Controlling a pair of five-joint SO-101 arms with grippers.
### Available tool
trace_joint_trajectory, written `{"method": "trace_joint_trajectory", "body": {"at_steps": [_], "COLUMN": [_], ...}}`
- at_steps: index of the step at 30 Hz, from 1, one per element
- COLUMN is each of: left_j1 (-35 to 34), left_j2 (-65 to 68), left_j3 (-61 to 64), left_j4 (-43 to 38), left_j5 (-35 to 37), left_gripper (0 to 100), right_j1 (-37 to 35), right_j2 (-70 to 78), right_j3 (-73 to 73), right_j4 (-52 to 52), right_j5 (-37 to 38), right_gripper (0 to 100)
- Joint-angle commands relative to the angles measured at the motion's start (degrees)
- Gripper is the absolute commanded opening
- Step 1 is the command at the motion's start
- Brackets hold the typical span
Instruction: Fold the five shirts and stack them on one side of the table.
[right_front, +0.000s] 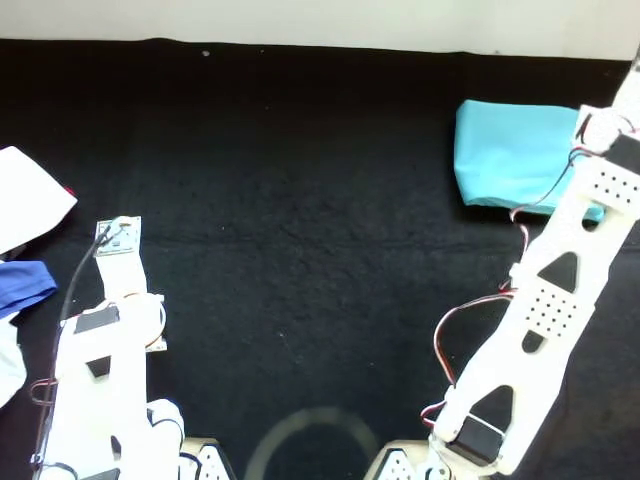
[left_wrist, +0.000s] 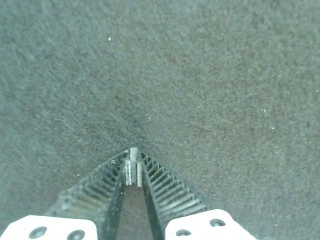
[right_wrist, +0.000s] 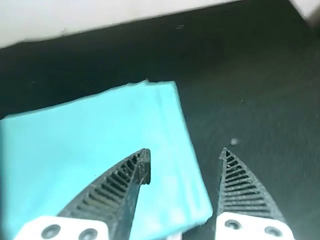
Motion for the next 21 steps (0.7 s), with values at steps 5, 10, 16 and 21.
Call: {"method": "trace_joint_trajectory", "body": {"at_steps": [5,10,16,21], "left_j1": [-11.7,-24.1,-35.1,-36.4], "left_j2": [-0.1,-0.1,0.0,0.0], "left_j3": [-18.2,-34.6,-43.1,-43.5], "left_j4": [18.5,30.2,26.2,18.6], "left_j5": [-0.4,-2.5,-10.0,-12.0], "left_gripper": [14,21,21,21], "right_j1": [-6.1,-9.3,-10.9,-15.1], "right_j2": [-12.0,-15.8,-26.4,-44.5], "right_j3": [-7.7,-7.6,3.4,31.4], "right_j4": [18.1,21.5,21.6,21.5], "right_j5": [-0.4,-0.4,-0.4,-0.4], "right_gripper": [21.7,21.7,21.7,21.7]}}
